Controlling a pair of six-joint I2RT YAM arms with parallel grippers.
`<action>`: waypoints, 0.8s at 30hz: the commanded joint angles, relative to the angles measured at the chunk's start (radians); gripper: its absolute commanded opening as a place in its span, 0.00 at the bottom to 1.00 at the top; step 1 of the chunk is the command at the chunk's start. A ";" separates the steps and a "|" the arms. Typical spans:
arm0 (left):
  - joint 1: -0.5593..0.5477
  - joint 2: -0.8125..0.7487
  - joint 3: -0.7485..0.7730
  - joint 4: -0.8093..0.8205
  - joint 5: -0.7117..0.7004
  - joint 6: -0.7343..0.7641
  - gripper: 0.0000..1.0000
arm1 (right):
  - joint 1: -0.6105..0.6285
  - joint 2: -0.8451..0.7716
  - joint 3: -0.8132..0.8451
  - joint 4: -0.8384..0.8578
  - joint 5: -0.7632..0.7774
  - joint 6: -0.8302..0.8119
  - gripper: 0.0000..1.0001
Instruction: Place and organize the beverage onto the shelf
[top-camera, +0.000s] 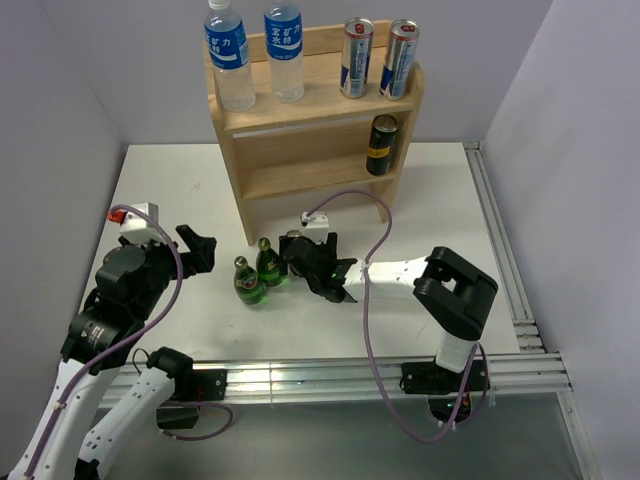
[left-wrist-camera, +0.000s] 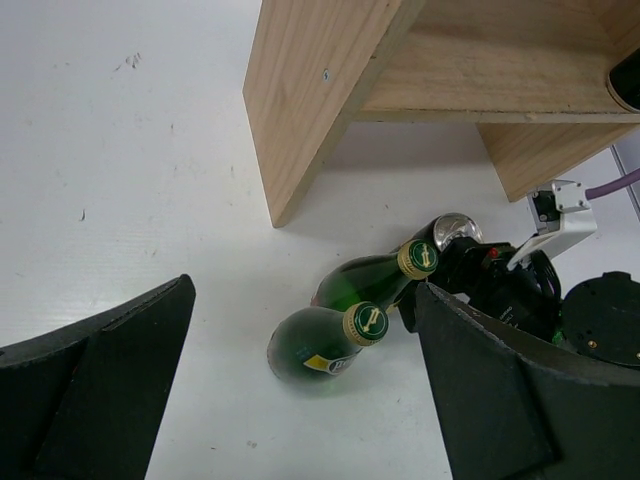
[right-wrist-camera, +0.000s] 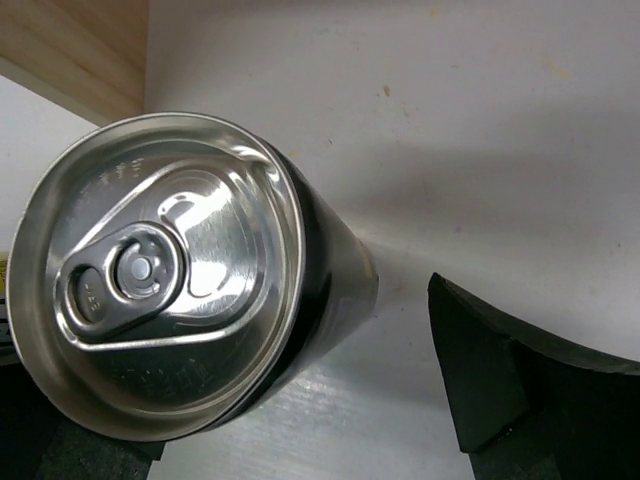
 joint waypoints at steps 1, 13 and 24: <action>-0.003 0.006 -0.007 0.062 -0.015 0.033 0.99 | -0.004 0.014 0.001 0.154 0.039 -0.031 1.00; -0.003 0.042 -0.010 0.099 -0.025 0.072 0.99 | -0.006 0.083 0.014 0.249 0.056 -0.046 0.89; -0.003 0.033 -0.024 0.093 -0.026 0.083 0.99 | -0.007 0.131 -0.006 0.275 0.058 -0.040 0.35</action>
